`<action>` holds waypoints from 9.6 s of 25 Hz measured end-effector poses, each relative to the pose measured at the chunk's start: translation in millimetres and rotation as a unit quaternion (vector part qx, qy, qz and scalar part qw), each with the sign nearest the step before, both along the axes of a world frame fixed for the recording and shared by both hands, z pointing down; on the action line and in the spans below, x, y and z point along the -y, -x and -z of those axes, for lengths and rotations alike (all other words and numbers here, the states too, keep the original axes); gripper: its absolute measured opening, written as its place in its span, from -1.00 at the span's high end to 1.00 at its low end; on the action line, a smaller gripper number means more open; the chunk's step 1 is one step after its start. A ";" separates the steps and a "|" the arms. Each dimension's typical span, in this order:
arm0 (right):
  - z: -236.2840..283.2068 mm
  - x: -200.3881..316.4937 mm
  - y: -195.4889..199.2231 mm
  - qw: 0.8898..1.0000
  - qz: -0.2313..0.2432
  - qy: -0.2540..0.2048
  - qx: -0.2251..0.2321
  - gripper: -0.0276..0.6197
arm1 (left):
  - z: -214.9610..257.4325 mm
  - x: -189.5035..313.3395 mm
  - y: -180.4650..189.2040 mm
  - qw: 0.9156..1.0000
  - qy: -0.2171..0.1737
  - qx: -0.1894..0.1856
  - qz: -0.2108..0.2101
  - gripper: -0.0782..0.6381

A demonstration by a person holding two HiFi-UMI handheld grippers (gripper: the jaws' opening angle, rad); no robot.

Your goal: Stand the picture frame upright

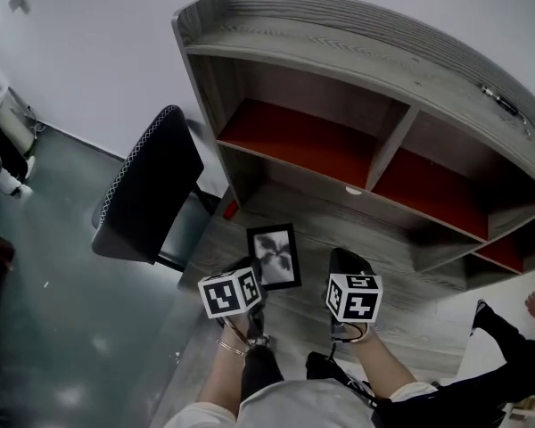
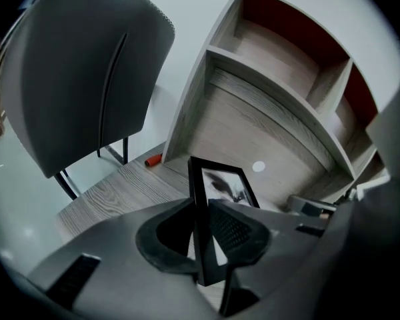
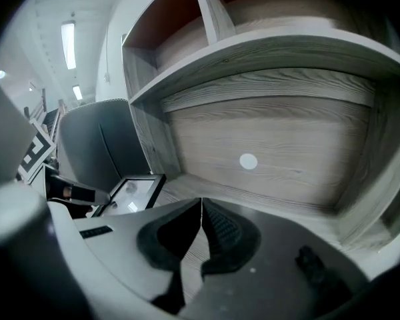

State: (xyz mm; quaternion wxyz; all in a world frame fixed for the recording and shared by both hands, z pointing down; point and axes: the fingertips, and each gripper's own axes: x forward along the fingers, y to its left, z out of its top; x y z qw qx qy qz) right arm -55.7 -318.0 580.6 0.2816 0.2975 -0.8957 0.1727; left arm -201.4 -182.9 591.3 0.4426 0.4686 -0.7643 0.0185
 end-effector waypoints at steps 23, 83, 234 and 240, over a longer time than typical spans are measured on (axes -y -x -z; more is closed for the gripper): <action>52.3 -0.5 23.2 0.999 -0.020 -0.033 0.034 0.82 | 100.2 -5.8 32.4 0.993 -0.115 0.037 0.000 0.58; 178.0 45.8 -31.8 0.972 -0.172 -0.117 0.106 0.82 | 280.6 143.7 40.0 0.934 -0.280 0.156 -0.158 0.58; 150.5 -58.9 -74.9 0.981 -0.132 -0.116 0.084 0.82 | 149.4 15.4 -84.8 0.955 -0.164 0.167 -0.183 0.75; 152.7 -62.1 -76.4 0.983 -0.120 -0.118 0.069 0.82 | 153.8 11.5 -86.5 0.956 -0.169 0.169 -0.171 0.75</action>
